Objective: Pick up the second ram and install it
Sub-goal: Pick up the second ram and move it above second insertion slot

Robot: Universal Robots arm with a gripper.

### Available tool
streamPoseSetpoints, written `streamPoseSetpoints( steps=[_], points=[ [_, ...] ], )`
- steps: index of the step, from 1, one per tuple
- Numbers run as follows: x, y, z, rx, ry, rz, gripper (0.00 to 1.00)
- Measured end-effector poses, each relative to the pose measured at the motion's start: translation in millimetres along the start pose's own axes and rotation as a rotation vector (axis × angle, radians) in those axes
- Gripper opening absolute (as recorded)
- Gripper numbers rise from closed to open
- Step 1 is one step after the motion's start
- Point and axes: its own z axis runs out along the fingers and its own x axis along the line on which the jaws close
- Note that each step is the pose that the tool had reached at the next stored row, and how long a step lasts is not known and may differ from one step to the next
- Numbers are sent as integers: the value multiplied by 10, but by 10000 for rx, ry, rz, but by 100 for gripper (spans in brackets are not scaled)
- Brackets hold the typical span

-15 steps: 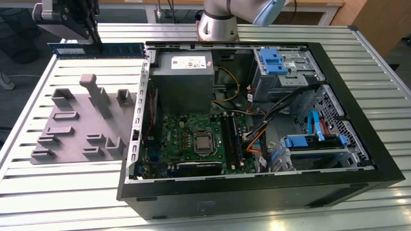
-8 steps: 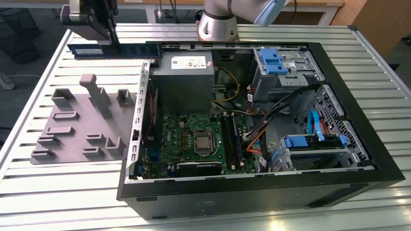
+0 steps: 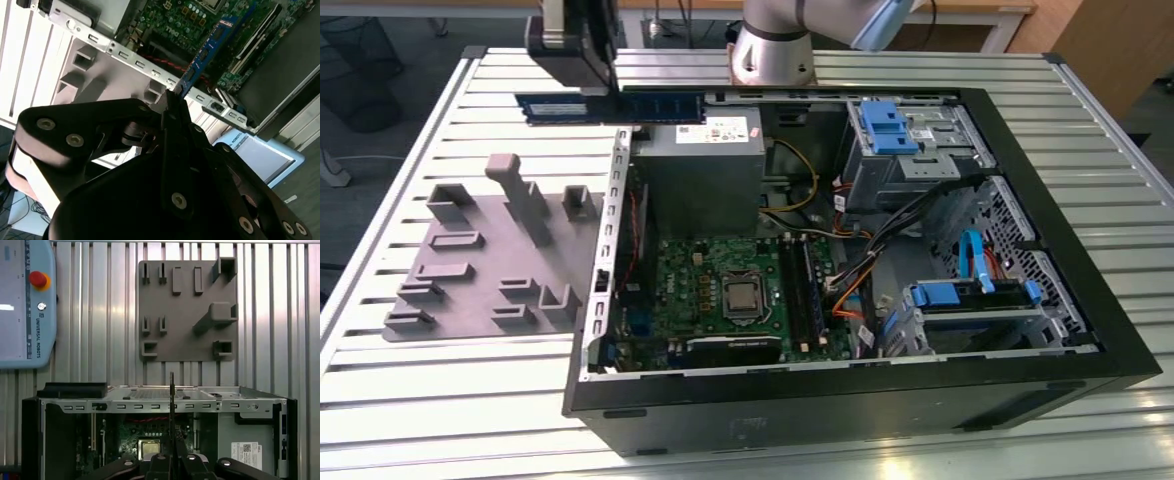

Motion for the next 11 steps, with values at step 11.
streamPoseSetpoints(
  steps=[11],
  points=[
    [-7, -460, 15, 13, 1, -1, 14]
  ],
)
